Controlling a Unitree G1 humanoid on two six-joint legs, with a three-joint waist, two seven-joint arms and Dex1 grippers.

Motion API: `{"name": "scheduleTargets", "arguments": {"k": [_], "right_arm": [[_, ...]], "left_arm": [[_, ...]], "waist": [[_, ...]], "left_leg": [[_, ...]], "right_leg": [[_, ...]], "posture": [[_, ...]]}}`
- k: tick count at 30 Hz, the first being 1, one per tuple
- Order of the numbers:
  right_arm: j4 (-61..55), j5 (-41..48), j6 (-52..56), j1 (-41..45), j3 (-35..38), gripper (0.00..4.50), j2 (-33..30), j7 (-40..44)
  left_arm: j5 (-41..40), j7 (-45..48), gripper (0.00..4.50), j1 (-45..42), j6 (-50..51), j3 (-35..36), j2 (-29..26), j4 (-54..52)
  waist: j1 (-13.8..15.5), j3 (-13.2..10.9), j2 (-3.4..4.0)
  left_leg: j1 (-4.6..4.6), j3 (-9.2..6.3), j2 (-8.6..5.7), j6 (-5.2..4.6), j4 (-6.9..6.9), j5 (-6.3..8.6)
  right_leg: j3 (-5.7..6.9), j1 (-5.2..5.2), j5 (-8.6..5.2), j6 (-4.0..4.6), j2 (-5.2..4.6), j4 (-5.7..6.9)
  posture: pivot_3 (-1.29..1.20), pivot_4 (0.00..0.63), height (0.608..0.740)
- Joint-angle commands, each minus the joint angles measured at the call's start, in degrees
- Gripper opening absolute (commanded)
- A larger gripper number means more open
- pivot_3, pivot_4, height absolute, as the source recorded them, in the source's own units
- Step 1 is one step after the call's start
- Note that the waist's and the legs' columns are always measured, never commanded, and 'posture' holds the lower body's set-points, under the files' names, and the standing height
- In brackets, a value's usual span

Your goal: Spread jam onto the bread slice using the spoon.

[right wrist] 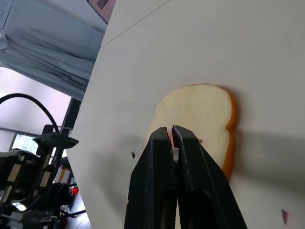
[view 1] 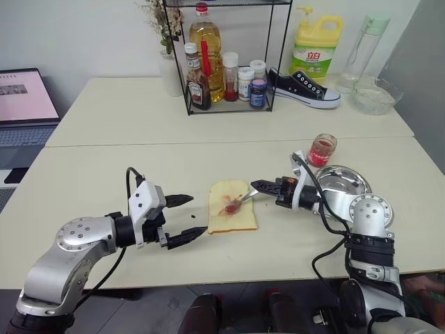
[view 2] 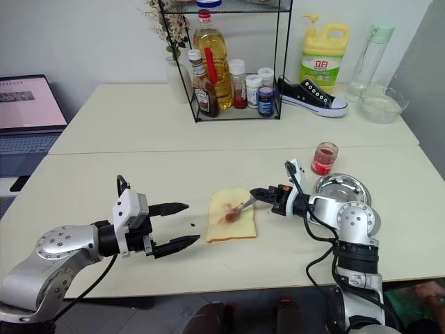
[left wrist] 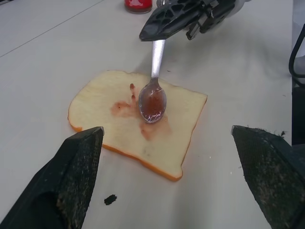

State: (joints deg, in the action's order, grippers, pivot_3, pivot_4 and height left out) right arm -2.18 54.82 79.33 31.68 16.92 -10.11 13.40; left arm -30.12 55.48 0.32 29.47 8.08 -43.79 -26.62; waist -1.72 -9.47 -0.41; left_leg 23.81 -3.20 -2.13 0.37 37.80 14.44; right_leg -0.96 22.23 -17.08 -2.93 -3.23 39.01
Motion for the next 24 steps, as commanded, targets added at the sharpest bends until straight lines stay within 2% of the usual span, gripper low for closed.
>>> {"name": "scheduleTargets", "arguments": {"k": [1, 9, 24], "right_arm": [[-2.48, 1.77, 1.59, -0.93, 1.59, 0.04, -1.01, -0.10], [-2.55, 1.52, 2.66, -1.51, 1.93, 0.04, -1.46, -0.22], [8.23, -4.52, -8.33, 4.17, 1.70, 0.04, 5.62, -3.74]], "left_arm": [[-0.15, -0.21, 4.50, -0.51, -0.76, -0.04, -0.39, -1.02], [-0.03, -0.53, 4.50, -1.07, -0.76, -0.66, -0.25, -0.78], [-0.25, -1.25, 4.50, -1.54, -0.83, -1.30, -0.09, -0.85]], "waist": [[0.00, 0.00, 0.00], [-0.04, 0.00, 0.00], [-0.11, 0.00, 0.00]], "left_leg": [[0.00, 0.00, 0.00, 0.00, 0.00, 0.00], [0.00, 0.01, 0.00, 0.00, 0.00, 0.00], [-0.01, 0.01, 0.00, 0.00, 0.00, 0.00]], "right_leg": [[0.00, 0.00, 0.00, 0.00, 0.00, 0.00], [-0.01, 0.00, 0.00, 0.00, 0.00, 0.00], [0.00, 0.01, 0.00, 0.00, 0.02, 0.02]], "posture": [[0.00, 0.150, 0.740], [0.00, 0.150, 0.740], [0.00, 0.150, 0.740]]}}
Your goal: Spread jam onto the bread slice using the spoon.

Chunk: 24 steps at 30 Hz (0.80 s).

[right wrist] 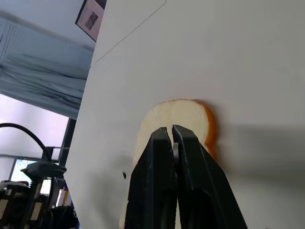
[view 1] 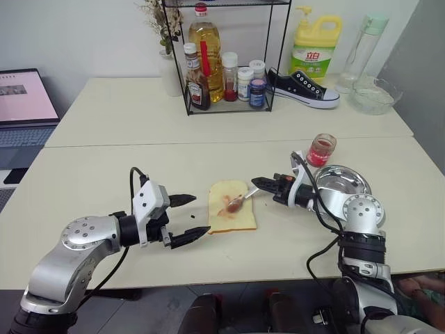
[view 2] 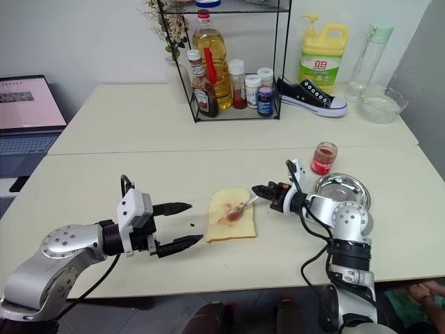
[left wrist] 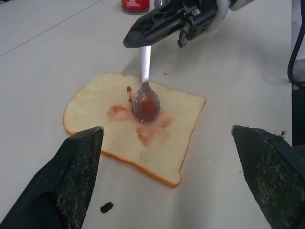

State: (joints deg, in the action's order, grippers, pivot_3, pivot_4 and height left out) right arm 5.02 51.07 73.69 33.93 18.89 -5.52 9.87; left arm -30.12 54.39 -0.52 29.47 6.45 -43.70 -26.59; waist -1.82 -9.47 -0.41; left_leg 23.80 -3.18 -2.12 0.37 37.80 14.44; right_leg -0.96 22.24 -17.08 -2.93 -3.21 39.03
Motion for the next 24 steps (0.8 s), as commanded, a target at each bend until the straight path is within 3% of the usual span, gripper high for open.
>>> {"name": "scheduleTargets", "arguments": {"k": [1, 15, 24], "right_arm": [[1.85, -0.99, -3.51, 2.49, -0.07, 0.04, 1.71, -0.36], [7.37, -1.32, -8.38, 6.33, 2.18, 0.04, 4.20, -2.23], [-1.17, -1.19, -1.81, 0.51, -2.87, 0.04, -1.55, 0.99]], "left_arm": [[-0.28, -0.14, 4.50, -0.81, -0.82, 0.38, -0.20, -0.82], [-0.29, -0.19, 4.50, -1.03, -0.88, 0.12, 0.09, -0.79], [-0.05, 0.30, 4.50, -1.51, -1.35, -0.16, 0.02, -0.02]], "waist": [[-0.01, 0.00, 0.00], [-0.02, -0.01, 0.01], [0.13, 0.00, 0.00]], "left_leg": [[0.00, 0.00, 0.00, 0.00, 0.00, 0.00], [0.00, 0.01, 0.00, 0.00, 0.00, 0.00], [0.01, 0.00, -0.01, 0.00, 0.00, 0.00]], "right_leg": [[0.01, 0.00, 0.00, 0.00, 0.01, 0.00], [0.01, 0.02, 0.00, 0.00, 0.01, 0.00], [0.01, -0.01, 0.00, 0.00, -0.01, -0.03]], "posture": [[0.00, 0.150, 0.740], [0.00, 0.150, 0.740], [0.00, 0.150, 0.740]]}}
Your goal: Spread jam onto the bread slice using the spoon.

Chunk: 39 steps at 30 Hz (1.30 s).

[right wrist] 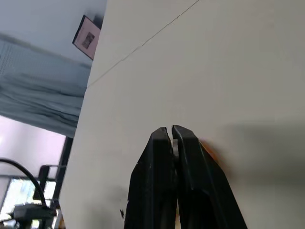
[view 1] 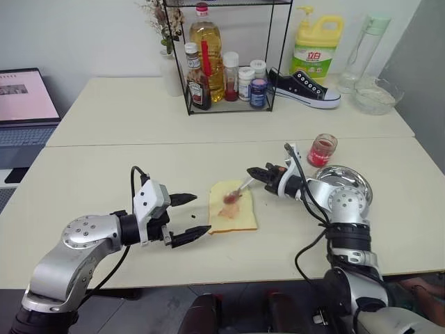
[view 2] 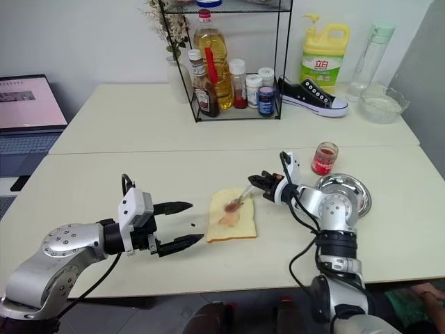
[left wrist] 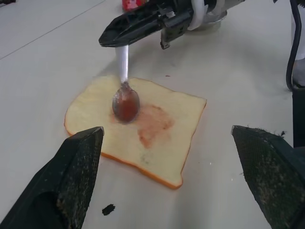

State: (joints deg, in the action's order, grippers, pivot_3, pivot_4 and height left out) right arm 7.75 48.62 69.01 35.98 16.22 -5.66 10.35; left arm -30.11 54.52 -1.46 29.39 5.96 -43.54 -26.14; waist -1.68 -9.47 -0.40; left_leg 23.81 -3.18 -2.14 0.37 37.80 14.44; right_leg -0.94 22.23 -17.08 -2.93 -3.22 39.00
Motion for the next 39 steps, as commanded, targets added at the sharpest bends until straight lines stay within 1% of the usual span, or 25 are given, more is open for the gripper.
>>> {"name": "scheduleTargets", "arguments": {"k": [1, 9, 12, 16, 20, 23, 26, 30, 31, 32, 33, 34, 35, 36, 39], "right_arm": [[-5.07, 2.01, 3.96, -2.15, 0.26, 0.04, -1.90, 0.53], [-11.63, 7.10, 11.34, -4.83, 3.73, 0.04, -3.71, -0.59], [-11.69, 7.34, 11.97, -4.64, 4.93, 0.04, -3.81, -1.19], [-11.80, 9.93, 12.08, -2.95, 8.87, 0.04, -3.02, -2.95], [-14.61, 16.84, 12.89, -0.39, 14.50, 0.04, -2.16, -6.90], [-17.42, 23.09, 13.33, -0.17, 17.17, 0.04, -2.90, -10.94], [-20.68, 30.33, 11.01, -1.23, 19.37, 0.04, -5.59, -17.16], [-23.24, 39.06, 5.90, -3.59, 19.35, 0.04, -10.30, -24.91], [-24.25, 41.06, 4.18, -4.46, 19.79, 0.04, -12.60, -26.91], [-25.18, 42.21, 2.15, -5.48, 20.90, 0.04, -15.31, -29.82], [-26.73, 42.30, 0.85, -7.23, 22.84, 0.04, -19.31, -31.42], [-27.80, 42.78, -0.54, -8.76, 23.83, 0.04, -22.38, -32.72], [-28.06, 43.25, -1.96, -10.40, 24.45, 0.04, -24.53, -33.11], [-27.95, 43.94, -3.14, -11.57, 24.46, 0.04, -26.03, -33.15], [-26.41, 38.66, -5.53, -17.17, 23.42, 0.04, -29.39, -28.75]], "left_arm": [[-0.06, 0.20, 4.50, -0.61, -1.29, 0.29, -0.15, -0.41], [0.16, 0.50, 4.50, -1.34, -1.89, -0.43, -0.12, 0.58], [0.22, 0.53, 4.50, -1.74, -2.33, -0.92, -0.09, 1.03], [0.11, 0.72, 4.50, -2.10, -2.58, -1.11, -0.18, 1.28], [-0.67, 1.45, 4.50, -4.08, -1.86, -0.94, -0.67, 1.55], [-1.43, 2.78, 4.50, -7.06, -0.78, -1.28, -1.31, 1.76], [-2.12, 5.25, 4.50, -12.66, 0.75, -3.05, -2.04, 2.51], [-2.21, 6.33, 4.50, -19.15, 2.02, -5.71, -0.99, 3.70], [-1.15, 6.65, 4.50, -22.55, 1.55, -7.59, 0.23, 5.23], [0.67, 6.70, 4.50, -27.54, 0.00, -10.34, 3.17, 8.52], [2.88, 7.67, 4.50, -33.37, -2.52, -14.32, 7.76, 13.18], [4.48, 8.54, 4.50, -37.39, -4.41, -17.03, 11.08, 16.69], [6.42, 8.93, 4.50, -39.99, -6.55, -19.09, 13.81, 19.91], [7.75, 9.23, 4.50, -41.34, -7.96, -20.18, 15.37, 21.99], [11.13, 9.92, 4.50, -44.37, -12.84, -23.17, 20.46, 29.13]], "waist": [[-0.02, 0.00, 0.00], [-0.05, 0.00, 0.00], [-0.07, 0.00, 0.00], [-0.05, 0.00, 0.00], [0.00, -0.01, 0.00], [0.04, 0.00, -0.01], [0.12, -0.02, -0.02], [-0.02, -0.02, -0.03], [-0.01, -0.03, -0.04], [0.19, -0.04, -0.04], [0.90, -0.08, 0.01], [1.95, -0.13, -0.04], [1.96, -0.15, -0.12], [1.85, -0.13, -0.19], [0.33, -0.12, -0.21]], "left_leg": [[0.00, 0.00, 0.00, 0.00, 0.00, 0.00], [0.00, -0.01, 0.01, 0.00, 0.00, 0.00], [0.01, -0.01, 0.01, 0.00, 0.00, 0.00], [0.01, -0.01, 0.01, 0.00, -0.01, 0.00], [0.01, 0.00, 0.01, 0.00, 0.00, 0.00], [0.03, -0.02, 0.01, 0.00, 0.00, 0.00], [0.05, -0.02, -0.01, 0.00, 0.01, 0.00], [0.05, 0.04, -0.04, -0.01, 0.01, 0.00], [0.06, 0.03, -0.04, -0.01, 0.01, 0.00], [0.06, 0.03, -0.03, -0.01, 0.02, 0.00], [0.09, 0.02, -0.05, -0.02, 0.04, 0.00], [0.11, -0.10, -0.13, -0.02, 0.13, -0.01], [0.18, -0.12, -0.19, -0.05, 0.17, -0.02], [0.18, -0.01, -0.19, -0.06, 0.17, -0.03], [0.07, 0.37, -0.17, -0.17, 0.11, 0.04]], "right_leg": [[0.00, 0.00, 0.00, 0.00, 0.00, 0.00], [-0.02, 0.00, 0.00, 0.00, 0.00, 0.00], [-0.02, 0.00, 0.00, 0.00, 0.00, 0.00], [-0.02, -0.01, 0.00, 0.00, 0.00, 0.00], [-0.02, 0.01, 0.00, 0.00, 0.00, 0.02], [0.00, 0.00, 0.00, 0.00, 0.00, 0.01], [0.01, -0.01, 0.00, 0.00, 0.00, 0.00], [0.03, -0.02, 0.00, -0.01, -0.01, -0.01], [0.03, -0.02, 0.00, -0.01, -0.01, -0.01], [0.02, -0.03, 0.00, -0.01, 0.00, -0.01], [0.04, -0.05, 0.00, -0.02, -0.01, -0.02], [0.15, -0.15, 0.00, -0.02, -0.07, -0.01], [0.25, -0.15, 0.05, -0.11, -0.09, -0.07], [0.24, -0.14, 0.09, -0.18, -0.08, -0.10], [-0.08, -0.16, 0.11, -0.22, -0.09, -0.23]], "posture": [[0.00, 0.150, 0.740], [0.00, 0.150, 0.740], [0.00, 0.150, 0.740], [0.00, 0.150, 0.740], [0.00, 0.150, 0.740], [0.00, 0.150, 0.740], [0.00, 0.150, 0.740], [0.00, 0.150, 0.740], [0.00, 0.150, 0.740], [0.00, 0.150, 0.740], [0.00, 0.150, 0.740], [0.00, 0.150, 0.740], [0.00, 0.150, 0.740], [0.00, 0.150, 0.740], [0.00, 0.150, 0.740]]}}
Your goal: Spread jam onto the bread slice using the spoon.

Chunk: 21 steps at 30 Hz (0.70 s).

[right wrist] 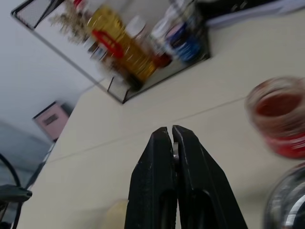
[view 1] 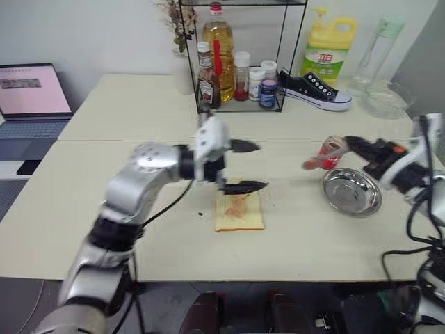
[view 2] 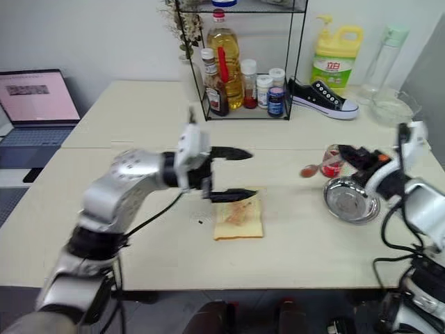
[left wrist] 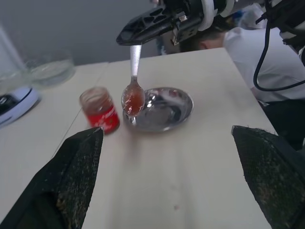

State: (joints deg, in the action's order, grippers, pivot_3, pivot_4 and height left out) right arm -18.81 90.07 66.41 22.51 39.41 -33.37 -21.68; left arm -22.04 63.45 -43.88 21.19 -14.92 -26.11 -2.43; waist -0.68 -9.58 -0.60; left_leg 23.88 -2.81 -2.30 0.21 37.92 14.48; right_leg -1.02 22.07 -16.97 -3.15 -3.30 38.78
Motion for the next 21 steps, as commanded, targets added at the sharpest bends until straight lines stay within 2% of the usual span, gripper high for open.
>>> {"name": "scheduleTargets", "arguments": {"k": [1, 5, 10, 15, 21], "right_arm": [[1.06, -5.01, -4.01, -5.63, -0.03, 0.04, -2.35, 4.88], [5.34, -10.05, -7.65, -8.38, -1.47, 0.04, -3.00, 9.68], [12.73, -15.07, -10.70, -7.73, -3.04, 0.04, -2.70, 15.14], [21.50, -20.55, -13.14, -6.13, -3.95, 0.04, -3.29, 21.41], [30.05, -23.38, -15.64, -5.21, -0.70, 0.04, -3.67, 26.21]], "left_arm": [[3.99, 1.39, 4.50, -3.00, -6.21, -3.36, 4.98, 7.93], [7.09, 3.16, 4.50, -5.36, -11.08, -5.45, 9.55, 15.31], [9.35, 4.24, 4.50, -6.20, -14.75, -5.57, 11.95, 20.35], [9.72, 4.39, 4.50, -4.82, -14.60, -5.02, 11.65, 19.88], [9.43, 4.02, 4.50, -3.03, -12.86, -4.48, 10.58, 17.10]], "waist": [[-1.06, -0.02, -0.03], [-1.43, -0.04, 0.02], [-1.13, -0.04, 0.03], [-0.93, -0.05, 0.02], [-0.88, -0.04, 0.02]], "left_leg": [[0.01, -0.02, 0.04, -0.06, -0.02, 0.03], [0.02, 0.00, 0.14, -0.07, -0.05, 0.03], [0.00, -0.03, 0.12, -0.10, -0.01, 0.01], [0.04, -0.03, 0.07, -0.10, 0.01, 0.01], [0.02, -0.07, 0.08, -0.10, 0.03, 0.00]], "right_leg": [[0.03, 0.00, -0.01, 0.00, 0.02, -0.01], [-0.03, 0.17, -0.02, 0.02, 0.13, 0.15], [0.01, 0.13, -0.01, 0.02, 0.14, 0.18], [0.01, 0.13, -0.01, 0.02, 0.08, 0.13], [0.04, 0.10, -0.01, 0.02, 0.07, 0.16]], "posture": [[0.00, 0.150, 0.740], [0.00, 0.150, 0.740], [0.00, 0.150, 0.740], [0.00, 0.150, 0.740], [0.00, 0.150, 0.740]]}}
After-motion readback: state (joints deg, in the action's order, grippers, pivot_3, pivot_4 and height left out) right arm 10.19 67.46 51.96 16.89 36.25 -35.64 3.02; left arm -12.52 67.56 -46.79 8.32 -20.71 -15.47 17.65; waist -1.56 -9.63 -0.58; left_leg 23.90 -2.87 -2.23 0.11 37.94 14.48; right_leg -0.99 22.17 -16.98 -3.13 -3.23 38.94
